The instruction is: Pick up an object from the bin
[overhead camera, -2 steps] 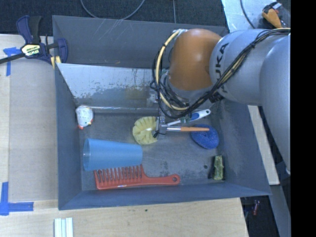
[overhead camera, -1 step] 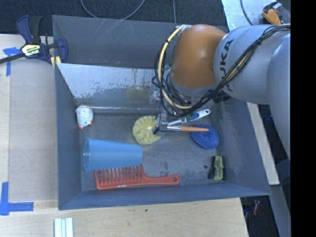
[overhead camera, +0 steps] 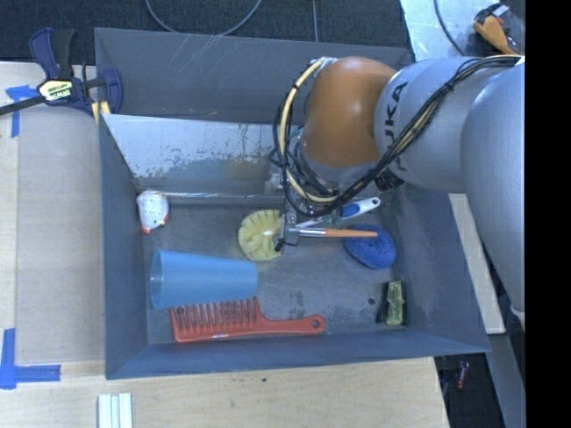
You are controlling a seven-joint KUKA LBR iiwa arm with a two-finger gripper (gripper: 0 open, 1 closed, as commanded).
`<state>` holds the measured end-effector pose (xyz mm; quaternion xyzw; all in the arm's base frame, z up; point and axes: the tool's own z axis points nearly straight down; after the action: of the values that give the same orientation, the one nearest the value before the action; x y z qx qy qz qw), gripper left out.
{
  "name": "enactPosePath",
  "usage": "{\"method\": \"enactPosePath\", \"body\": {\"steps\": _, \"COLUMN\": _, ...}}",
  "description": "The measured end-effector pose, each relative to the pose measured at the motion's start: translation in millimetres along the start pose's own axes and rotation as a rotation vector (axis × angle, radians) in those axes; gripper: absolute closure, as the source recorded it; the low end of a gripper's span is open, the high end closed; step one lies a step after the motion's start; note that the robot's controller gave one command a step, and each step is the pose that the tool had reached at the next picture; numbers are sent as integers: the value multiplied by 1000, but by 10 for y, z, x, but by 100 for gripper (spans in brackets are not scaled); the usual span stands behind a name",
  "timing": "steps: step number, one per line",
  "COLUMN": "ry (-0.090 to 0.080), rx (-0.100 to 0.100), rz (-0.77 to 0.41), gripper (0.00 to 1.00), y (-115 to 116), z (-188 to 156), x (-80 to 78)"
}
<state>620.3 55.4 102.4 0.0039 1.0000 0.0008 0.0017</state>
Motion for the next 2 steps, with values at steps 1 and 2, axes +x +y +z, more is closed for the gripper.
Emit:
{"method": "enactPosePath", "body": {"steps": 1, "ry": -8, "rx": -3, "rz": 110, "gripper": 0, "y": 17, "z": 296, "x": 9}}
{"method": "enactPosePath", "body": {"steps": 2, "ry": -11, "rx": -1, "rz": 70, "gripper": 100, "y": 31, "z": 285, "x": 19}}
